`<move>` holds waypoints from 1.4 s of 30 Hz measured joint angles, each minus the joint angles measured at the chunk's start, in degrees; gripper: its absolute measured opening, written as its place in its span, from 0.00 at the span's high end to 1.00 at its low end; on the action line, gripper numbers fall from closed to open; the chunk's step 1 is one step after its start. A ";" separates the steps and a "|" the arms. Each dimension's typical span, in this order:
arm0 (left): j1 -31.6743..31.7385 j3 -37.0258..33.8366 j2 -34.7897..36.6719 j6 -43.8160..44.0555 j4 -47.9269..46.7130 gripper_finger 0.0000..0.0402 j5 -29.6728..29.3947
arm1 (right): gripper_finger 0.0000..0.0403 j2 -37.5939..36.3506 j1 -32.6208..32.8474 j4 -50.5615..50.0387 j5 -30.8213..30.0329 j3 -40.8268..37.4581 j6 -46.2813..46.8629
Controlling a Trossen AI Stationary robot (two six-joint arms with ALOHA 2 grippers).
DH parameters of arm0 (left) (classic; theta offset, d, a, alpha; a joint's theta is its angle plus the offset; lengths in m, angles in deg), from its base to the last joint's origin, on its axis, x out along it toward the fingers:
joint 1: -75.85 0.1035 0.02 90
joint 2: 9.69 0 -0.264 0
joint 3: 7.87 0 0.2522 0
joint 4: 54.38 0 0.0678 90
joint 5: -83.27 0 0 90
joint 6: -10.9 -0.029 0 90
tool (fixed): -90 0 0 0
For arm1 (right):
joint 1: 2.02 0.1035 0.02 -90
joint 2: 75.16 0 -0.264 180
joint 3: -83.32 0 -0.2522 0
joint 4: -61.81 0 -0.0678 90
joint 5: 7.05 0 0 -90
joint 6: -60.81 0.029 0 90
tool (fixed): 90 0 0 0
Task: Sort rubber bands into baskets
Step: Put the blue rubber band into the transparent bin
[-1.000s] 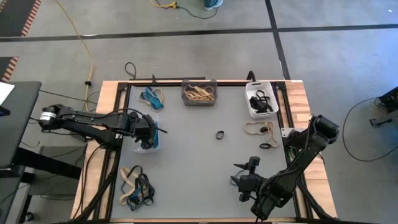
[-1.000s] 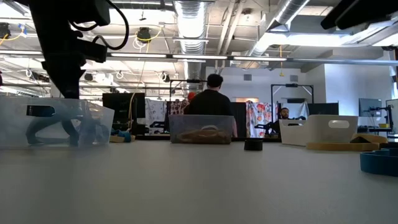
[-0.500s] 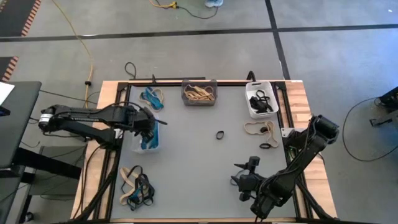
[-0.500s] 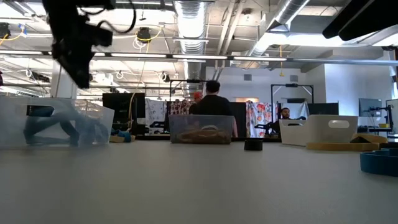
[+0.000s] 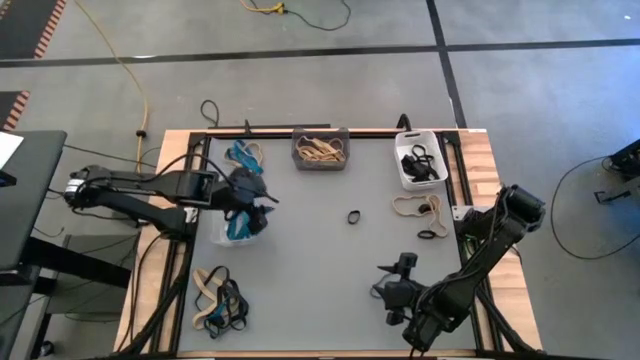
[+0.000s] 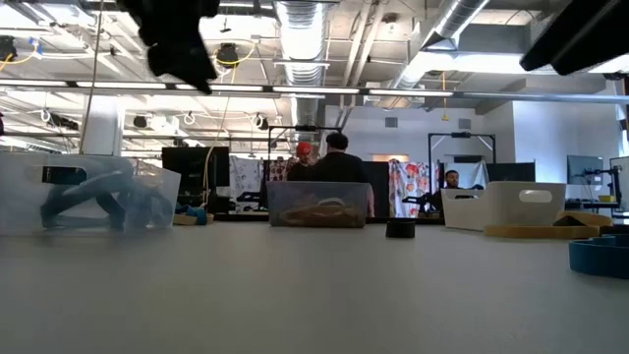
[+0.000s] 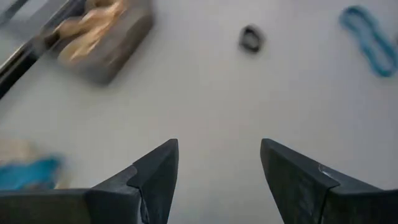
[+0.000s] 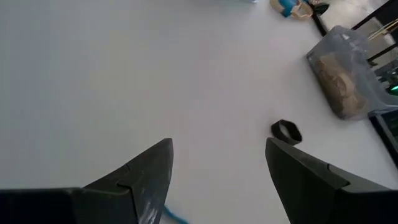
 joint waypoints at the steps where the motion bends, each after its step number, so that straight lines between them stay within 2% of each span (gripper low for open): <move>1: -0.83 0.00 -0.65 -1.10 1.97 0.46 0.09 | 0.29 0.07 0.15 0.08 0.96 -0.02 0.03; 8: -6.55 0.00 -8.33 -6.95 12.87 0.46 2.86 | 0.29 0.14 1.38 6.36 8.64 -4.14 0.01; 17: -11.00 -0.02 -23.10 -9.00 23.96 0.46 4.82 | 0.29 0.18 2.60 18.45 15.20 -11.69 1.03; 24: -12.26 -0.02 -32.74 -10.07 36.66 0.46 10.18 | 0.29 0.18 2.54 24.39 17.60 -15.78 1.37; 30: -12.97 -0.04 -36.87 -10.05 43.28 0.46 11.66 | 0.30 0.18 2.50 27.99 19.34 -18.03 1.49; 37: -14.28 -0.04 -36.97 -10.05 47.22 0.46 11.76 | 0.40 0.18 1.10 31.99 20.19 -21.43 1.77; 42: -15.69 -0.04 -36.93 -11.15 49.78 0.46 13.43 | 0.58 0.18 -0.17 32.47 21.04 -21.68 0.29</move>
